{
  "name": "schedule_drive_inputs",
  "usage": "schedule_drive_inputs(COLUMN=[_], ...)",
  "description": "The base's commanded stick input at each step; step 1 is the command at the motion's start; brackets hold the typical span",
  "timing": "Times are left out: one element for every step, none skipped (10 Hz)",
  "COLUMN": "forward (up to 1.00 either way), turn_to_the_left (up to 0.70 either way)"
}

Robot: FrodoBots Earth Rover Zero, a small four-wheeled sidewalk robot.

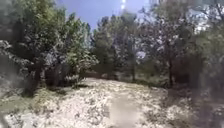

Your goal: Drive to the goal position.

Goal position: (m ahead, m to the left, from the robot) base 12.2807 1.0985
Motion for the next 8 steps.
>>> schedule_drive_inputs(forward=[0.5,0.5,0.5,0.5,0.5,0.5,0.5,0.5], turn_to_the_left=[0.0,0.16,0.5,0.5,0.5,0.5,0.5,0.0])
